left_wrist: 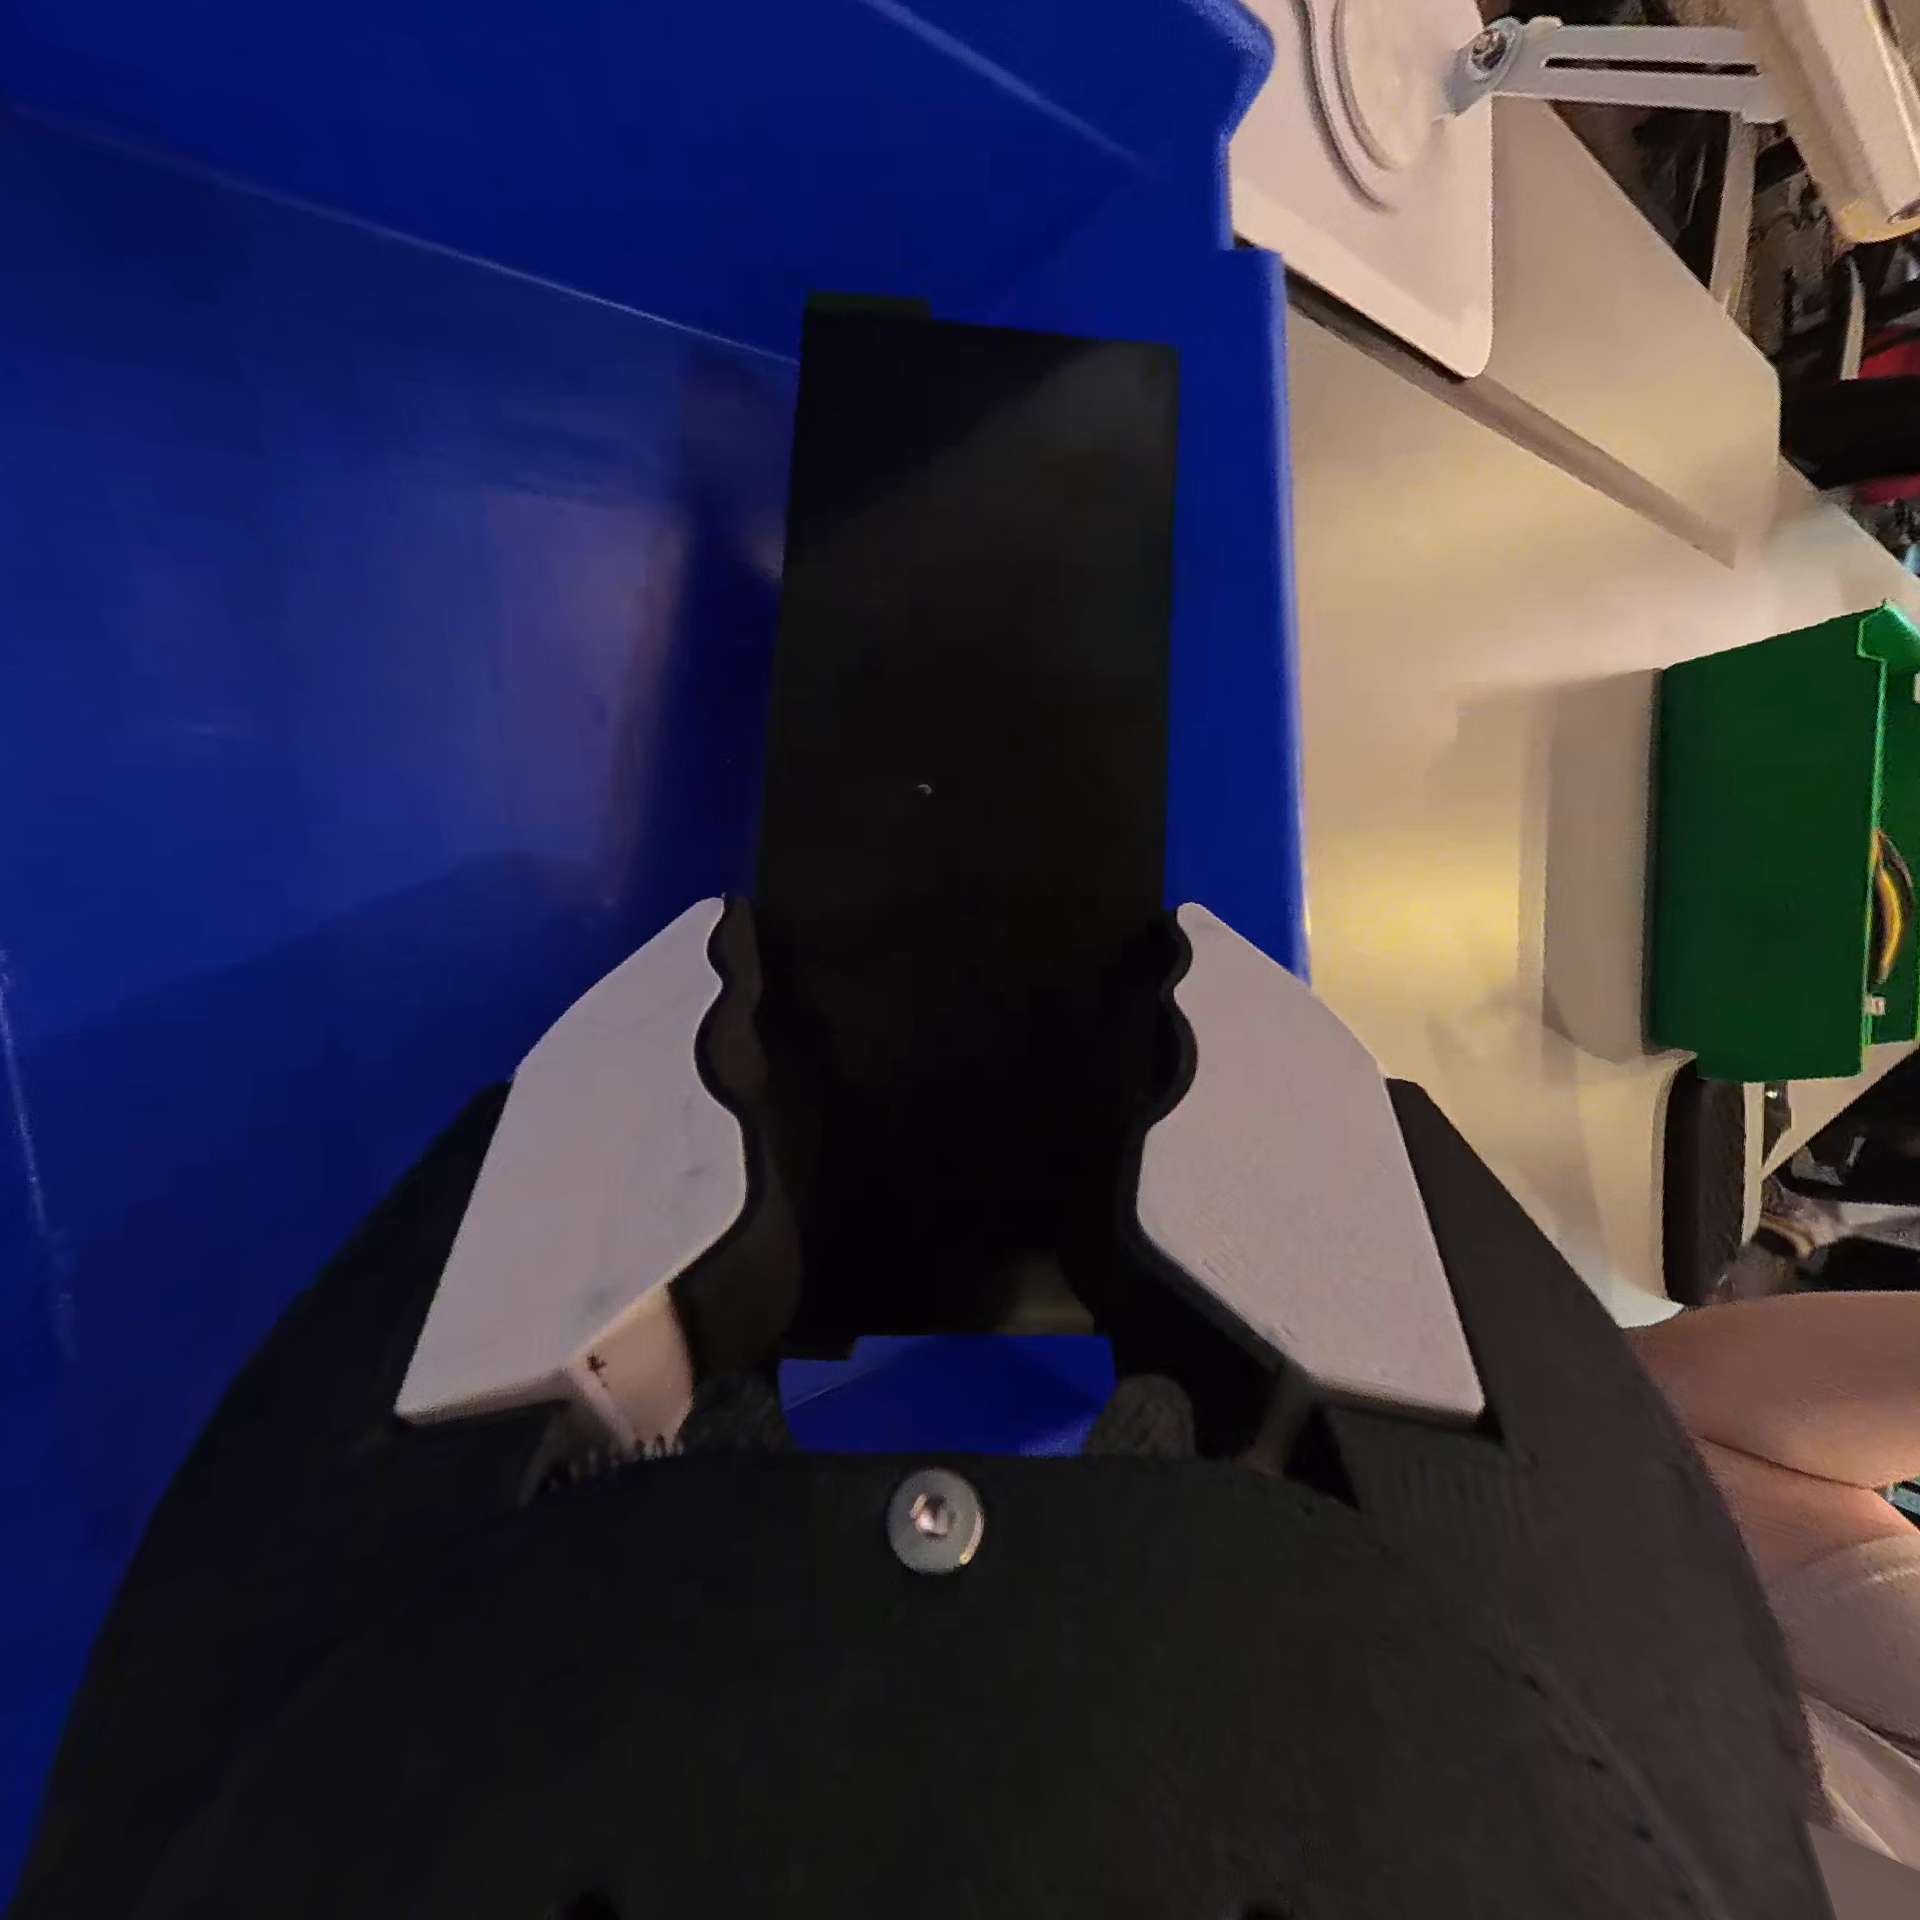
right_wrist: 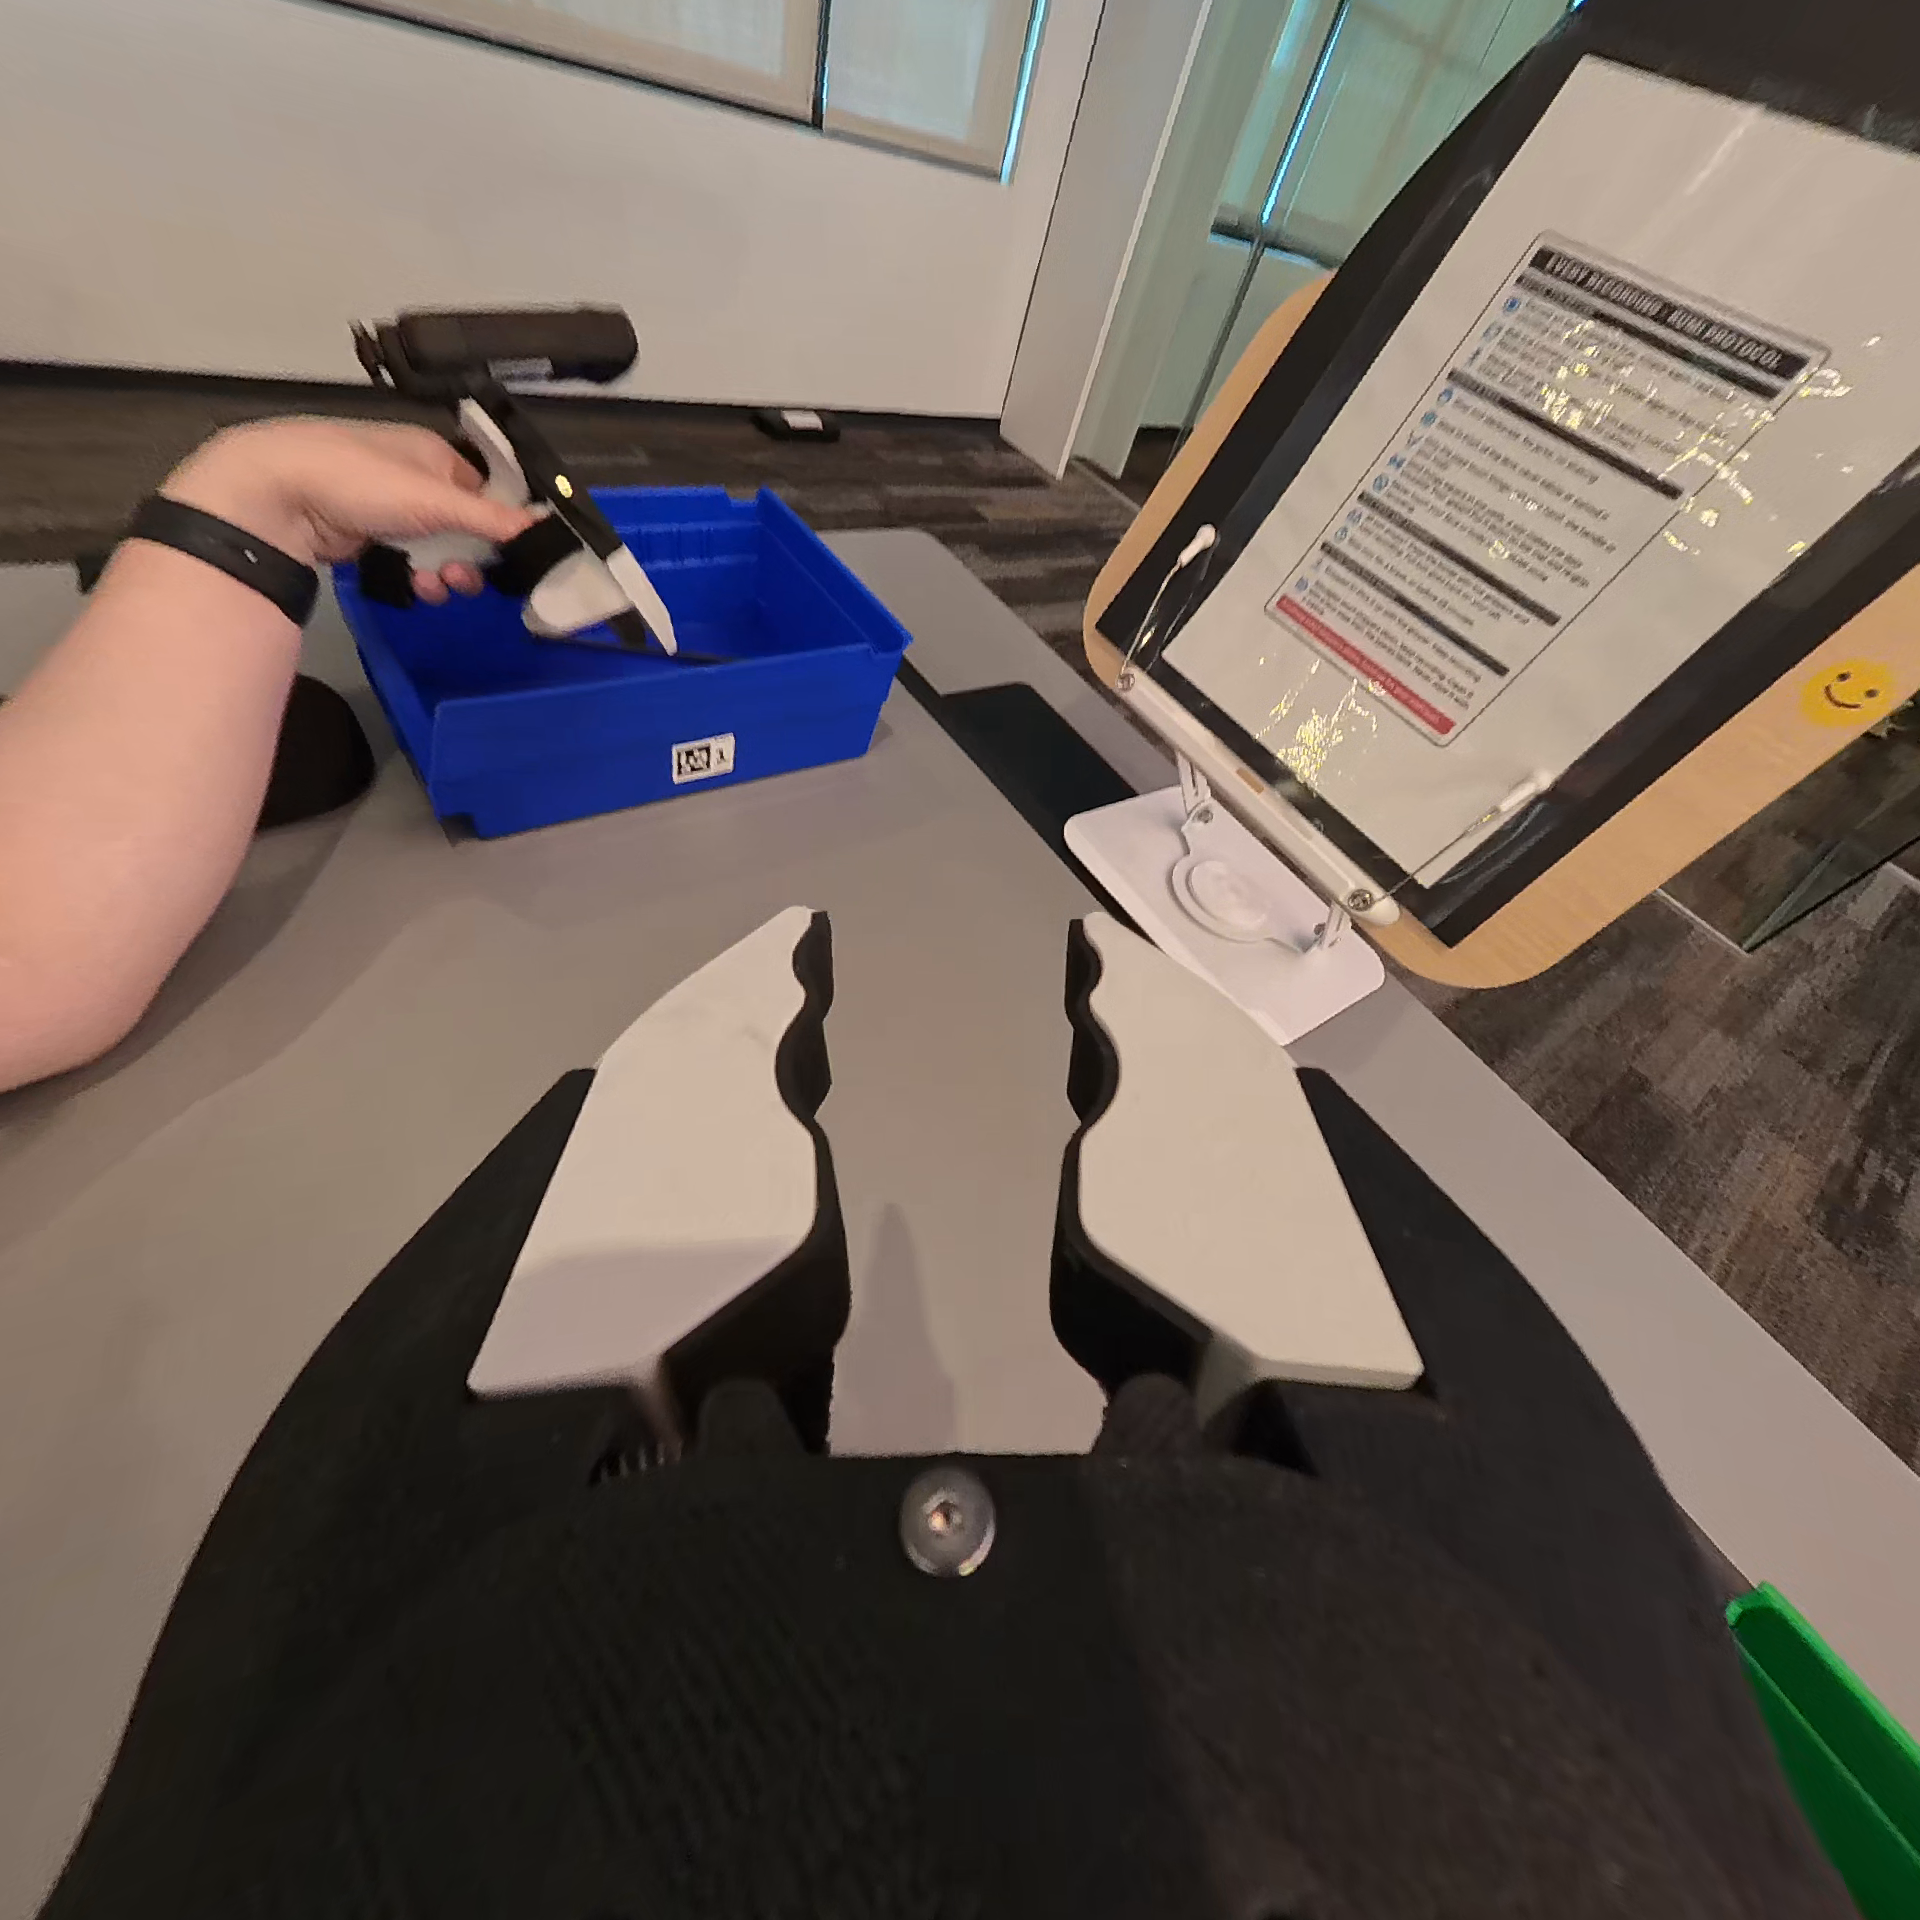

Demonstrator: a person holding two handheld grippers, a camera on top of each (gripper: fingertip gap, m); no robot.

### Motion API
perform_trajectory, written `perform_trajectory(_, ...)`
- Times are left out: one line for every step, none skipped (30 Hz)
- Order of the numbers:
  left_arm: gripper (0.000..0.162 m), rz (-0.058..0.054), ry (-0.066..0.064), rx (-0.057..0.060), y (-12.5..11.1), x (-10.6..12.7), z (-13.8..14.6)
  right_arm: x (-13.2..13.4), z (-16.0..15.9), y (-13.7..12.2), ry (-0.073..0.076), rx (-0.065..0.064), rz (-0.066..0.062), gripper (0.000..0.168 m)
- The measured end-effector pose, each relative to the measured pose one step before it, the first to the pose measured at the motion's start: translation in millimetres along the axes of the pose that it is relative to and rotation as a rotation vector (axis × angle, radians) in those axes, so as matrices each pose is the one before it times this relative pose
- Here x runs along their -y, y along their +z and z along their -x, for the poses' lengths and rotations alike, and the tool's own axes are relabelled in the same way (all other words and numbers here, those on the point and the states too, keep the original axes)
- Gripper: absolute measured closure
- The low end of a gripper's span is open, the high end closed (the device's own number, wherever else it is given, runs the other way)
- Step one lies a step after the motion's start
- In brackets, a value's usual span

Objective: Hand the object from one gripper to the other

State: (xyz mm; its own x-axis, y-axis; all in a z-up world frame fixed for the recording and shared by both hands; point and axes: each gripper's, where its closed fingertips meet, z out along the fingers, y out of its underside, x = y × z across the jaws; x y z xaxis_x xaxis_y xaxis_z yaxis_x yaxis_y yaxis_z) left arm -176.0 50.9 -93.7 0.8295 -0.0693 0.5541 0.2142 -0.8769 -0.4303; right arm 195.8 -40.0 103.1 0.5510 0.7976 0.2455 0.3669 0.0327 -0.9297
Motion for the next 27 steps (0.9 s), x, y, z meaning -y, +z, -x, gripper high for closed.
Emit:
perform_trajectory(0.088,-0.0015,-0.0006,-0.0055,-2.39,-0.4,-2.15,-1.56,0.61,1.91,-0.0043,-0.0002,0.009,0.124)
perform_trajectory(0.088,-0.0084,-0.0023,-0.0025,-3.08,0.31,-1.26,-1.24,0.96,1.86,-0.0037,0.0019,0.0082,0.124)
perform_trajectory(0.089,-0.0113,-0.0036,0.0028,-3.96,0.57,0.02,-0.92,1.08,1.53,-0.0033,0.0035,0.0062,0.124)
perform_trajectory(0.088,-0.0094,-0.002,0.0082,-4.28,-0.11,0.88,-0.5,1.25,1.37,-0.0025,0.0044,0.004,0.124)
perform_trajectory(0.089,-0.012,-0.0018,0.0082,-4.71,0.25,1.31,-0.45,1.13,1.3,-0.0013,0.0047,0.0027,0.124)
perform_trajectory(0.088,-0.0142,-0.0046,0.003,-4.63,0.39,0.75,-0.25,1.1,1.08,-0.0001,0.0045,0.002,0.124)
perform_trajectory(0.089,-0.0145,-0.0065,-0.005,-4.46,0.52,-0.07,-0.11,0.94,1.08,0.0002,0.0044,0.0013,0.124)
perform_trajectory(0.089,-0.0122,-0.0058,-0.0084,-3.75,0.21,-0.77,-0.28,0.8,0.97,0.0,0.004,0.0013,0.124)
perform_trajectory(0.089,-0.0116,-0.0006,-0.005,-3.48,0.48,-0.49,-0.5,0.67,0.93,0.0002,0.0028,0.0023,0.124)
perform_trajectory(0.089,-0.0133,0.0027,-0.0017,-3.11,0.87,-0.6,-0.48,0.5,0.92,0.0006,0.002,0.0029,0.124)
perform_trajectory(0.089,-0.0061,0.0009,-0.0022,-2.9,0.1,-1.0,-0.61,0.62,0.87,0.0006,0.0032,0.0029,0.124)
perform_trajectory(0.089,-0.0079,0.0044,-0.0039,-2.6,0.43,-2.01,-0.41,0.66,0.84,0.0,0.0035,0.0021,0.124)
perform_trajectory(0.089,-0.0093,0.0078,-0.009,-2.44,0.92,-3.48,-0.17,0.63,0.97,-0.0006,0.0025,0.0006,0.124)
perform_trajectory(0.089,-0.0102,0.0119,-0.0153,-2.46,1.41,-5.57,-0.11,0.45,1.15,0.0,0.0024,-0.0009,0.124)
perform_trajectory(0.089,-0.0136,0.0172,-0.0206,-2.59,2.06,-7.6,-0.07,0.45,1.59,0.0013,0.0032,-0.0014,0.124)
perform_trajectory(0.089,-0.0139,0.0224,-0.0253,-2.44,2.35,-9.56,0.07,0.6,1.86,0.0003,0.004,-0.0025,0.124)
perform_trajectory(0.089,-0.0079,0.0246,-0.0299,-1.9,1.69,-11.27,1.06,0.81,2.21,-0.0073,0.0027,-0.0085,0.124)
perform_trajectory(0.089,-0.0027,0.0292,-0.0289,-0.84,1.18,-12.16,2.28,1.35,2.59,-0.0216,-0.0005,-0.0157,0.124)
perform_trajectory(0.089,0.0045,0.0342,-0.0247,0.42,0.47,-12.17,3.01,2.33,3.12,-0.0401,-0.002,-0.0194,0.124)
perform_trajectory(0.088,0.0088,0.0371,-0.0233,1.68,0.18,-12.35,3.57,3.98,3.46,-0.0564,-0.0022,-0.0208,0.123)
perform_trajectory(0.088,0.0094,0.0369,-0.0255,2.57,0.66,-13.05,4.41,4.98,3.98,-0.0682,-0.0059,-0.0221,0.121)
perform_trajectory(0.088,0.008,0.037,-0.0329,3.38,1.26,-14.13,4.57,5.66,4.41,-0.0796,-0.0112,-0.0213,0.119)
perform_trajectory(0.088,0.009,0.0376,-0.0419,4.56,1.46,-15.27,3.9,6.51,4.93,-0.0886,-0.0132,-0.0163,0.118)
perform_trajectory(0.088,0.0132,0.0365,-0.0413,5.67,1.27,-14.84,2.94,7.24,5.52,-0.0928,-0.0156,-0.0098,0.117)
perform_trajectory(0.088,0.0187,0.0344,-0.0358,7.03,0.46,-13.62,1.92,7.03,6.06,-0.0989,-0.0208,-0.0003,0.117)
perform_trajectory(0.088,0.0255,0.0328,-0.0306,8.09,-0.07,-12.45,0.71,5.07,6.33,-0.1037,-0.0355,0.0113,0.117)
perform_trajectory(0.088,0.0273,0.0314,-0.021,8.65,-0.09,-10.7,-0.32,2.43,6.2,-0.1046,-0.0505,0.0226,0.117)
